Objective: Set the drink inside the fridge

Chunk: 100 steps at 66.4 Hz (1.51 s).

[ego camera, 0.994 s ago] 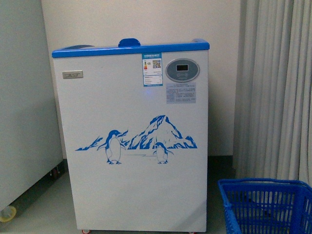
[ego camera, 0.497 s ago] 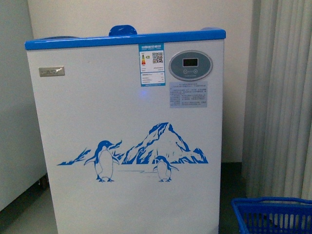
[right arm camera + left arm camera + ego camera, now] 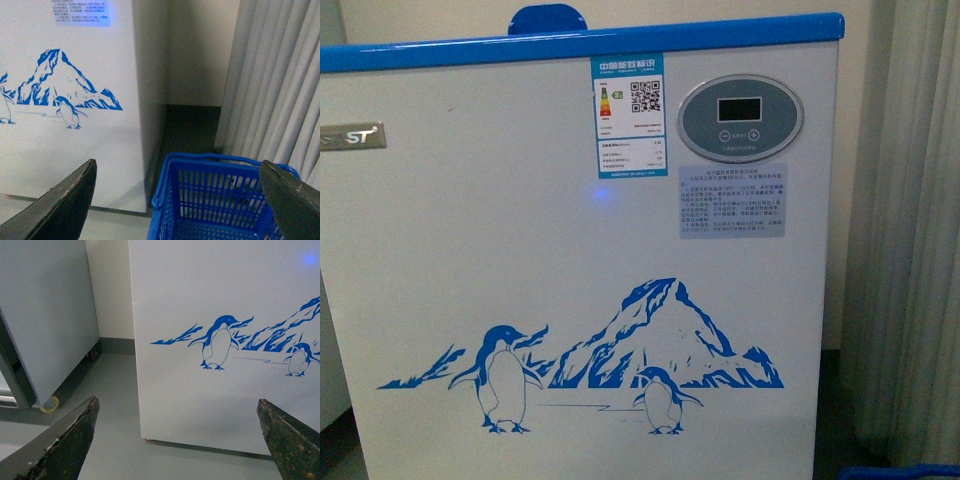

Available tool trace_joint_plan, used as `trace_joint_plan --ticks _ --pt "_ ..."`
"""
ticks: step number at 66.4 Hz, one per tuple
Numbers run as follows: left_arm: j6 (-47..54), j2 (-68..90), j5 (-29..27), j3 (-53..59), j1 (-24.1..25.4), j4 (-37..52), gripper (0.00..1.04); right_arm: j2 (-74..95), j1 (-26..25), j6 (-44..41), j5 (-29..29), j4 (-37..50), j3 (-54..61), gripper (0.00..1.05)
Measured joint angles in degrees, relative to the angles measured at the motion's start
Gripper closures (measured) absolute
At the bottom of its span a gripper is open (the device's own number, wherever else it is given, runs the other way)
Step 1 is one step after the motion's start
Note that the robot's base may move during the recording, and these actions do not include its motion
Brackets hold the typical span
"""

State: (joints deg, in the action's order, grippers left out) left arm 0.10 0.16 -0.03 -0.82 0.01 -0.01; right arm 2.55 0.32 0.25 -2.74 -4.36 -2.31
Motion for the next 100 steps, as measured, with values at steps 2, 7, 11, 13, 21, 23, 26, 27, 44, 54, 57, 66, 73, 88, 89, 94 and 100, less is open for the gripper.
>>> trace_joint_plan --ticks 2,7,11,13,21,23,26,27,44,54,57,66,73,88,89,94,100 --pt "0.0 0.0 0.0 0.0 0.0 0.0 0.08 6.0 -0.9 -0.3 -0.9 -8.6 -4.0 0.08" --pt "0.0 0.0 0.0 0.0 0.0 0.0 0.08 27.4 -9.6 -5.7 3.0 -11.4 -9.2 0.08" --pt "0.0 0.0 0.0 0.0 0.0 0.0 0.08 46.9 -17.2 -11.7 6.2 1.3 -10.8 0.08" --pt "0.0 0.0 0.0 0.0 0.0 0.0 0.08 53.7 -19.0 -13.7 7.6 5.7 -11.8 0.08" --pt "0.0 0.0 0.0 0.0 0.0 0.0 0.08 80.8 -22.9 -22.0 8.2 22.9 -16.8 0.08" --pt "0.0 0.0 0.0 0.0 0.0 0.0 0.08 85.4 -23.3 -23.0 8.1 25.6 -17.7 0.08" --pt "0.0 0.0 0.1 0.0 0.0 0.0 0.08 95.4 -24.2 -24.6 8.2 31.8 -20.0 0.08" --pt "0.0 0.0 0.1 0.0 0.0 0.0 0.08 97.3 -24.3 -24.9 8.2 32.8 -20.6 0.08" --pt "0.0 0.0 0.0 0.0 0.0 0.0 0.08 135.9 -22.9 -29.2 6.1 39.9 -36.9 0.08" --pt "0.0 0.0 0.0 0.0 0.0 0.0 0.08 148.2 -20.5 -29.2 5.0 39.5 -45.5 0.08" --pt "0.0 0.0 0.0 0.0 0.0 0.0 0.08 151.3 -20.3 -29.2 4.3 39.5 -47.7 0.08" --pt "0.0 0.0 0.0 0.0 0.0 0.0 0.08 158.2 -20.4 -29.1 2.4 39.4 -53.0 0.08" --pt "0.0 0.0 0.0 0.0 0.0 0.0 0.08 162.2 -20.6 -29.3 1.1 39.4 -55.6 0.08" --pt "0.0 0.0 0.0 0.0 0.0 0.0 0.08 167.2 -20.9 -29.7 -0.8 40.5 -57.5 0.19" --pt "0.0 0.0 0.0 0.0 0.0 0.0 0.08 167.2 -20.8 -29.7 -0.6 40.6 -57.5 0.21" --pt "0.0 0.0 0.0 0.0 0.0 0.0 0.08 166.7 -20.3 -29.5 -0.4 40.7 -56.6 0.31" --pt "0.0 0.0 0.0 0.0 0.0 0.0 0.08 165.1 -19.6 -27.7 0.0 40.7 -54.8 0.43"
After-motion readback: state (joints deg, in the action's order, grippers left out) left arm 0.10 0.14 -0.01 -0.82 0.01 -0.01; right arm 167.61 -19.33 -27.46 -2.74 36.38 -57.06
